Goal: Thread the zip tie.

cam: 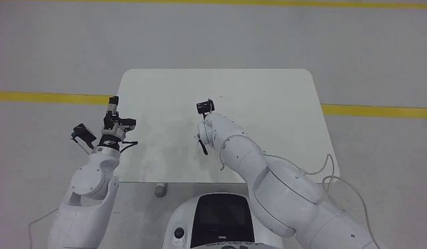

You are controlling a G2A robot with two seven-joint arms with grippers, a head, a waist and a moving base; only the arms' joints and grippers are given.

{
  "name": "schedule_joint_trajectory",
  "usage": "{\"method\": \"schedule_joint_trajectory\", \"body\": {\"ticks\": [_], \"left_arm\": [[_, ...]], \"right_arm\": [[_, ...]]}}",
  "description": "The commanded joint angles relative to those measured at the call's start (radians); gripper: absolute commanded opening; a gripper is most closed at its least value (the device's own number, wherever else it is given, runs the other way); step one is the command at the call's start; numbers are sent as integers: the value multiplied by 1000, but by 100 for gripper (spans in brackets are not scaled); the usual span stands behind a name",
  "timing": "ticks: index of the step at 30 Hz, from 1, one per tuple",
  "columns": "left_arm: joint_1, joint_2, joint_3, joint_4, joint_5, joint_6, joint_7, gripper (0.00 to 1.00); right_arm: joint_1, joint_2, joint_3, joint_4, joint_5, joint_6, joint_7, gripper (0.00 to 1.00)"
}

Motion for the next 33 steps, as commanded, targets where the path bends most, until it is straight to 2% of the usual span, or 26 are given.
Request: {"method": "schedule_joint_trajectory", "body": {"ticks": [1, 8, 20, 29, 33], "left_arm": [[0, 0, 0, 0, 0, 0, 0, 100], [0, 0, 0, 0, 0, 0, 0, 100], [0, 0, 0, 0, 0, 0, 0, 100], [0, 0, 0, 0, 0, 0, 0, 100], [0, 0, 0, 0, 0, 0, 0, 100]], "right_arm": [[0, 0, 0, 0, 2, 0, -8, 16], [1, -1, 0, 3, 4, 0, -23, 20], [-2, -5, -2, -1, -19, 0, -10, 21], [-8, -5, -5, -7, -34, 0, 10, 21], [-10, -5, -6, -8, -38, 0, 17, 18]]}}
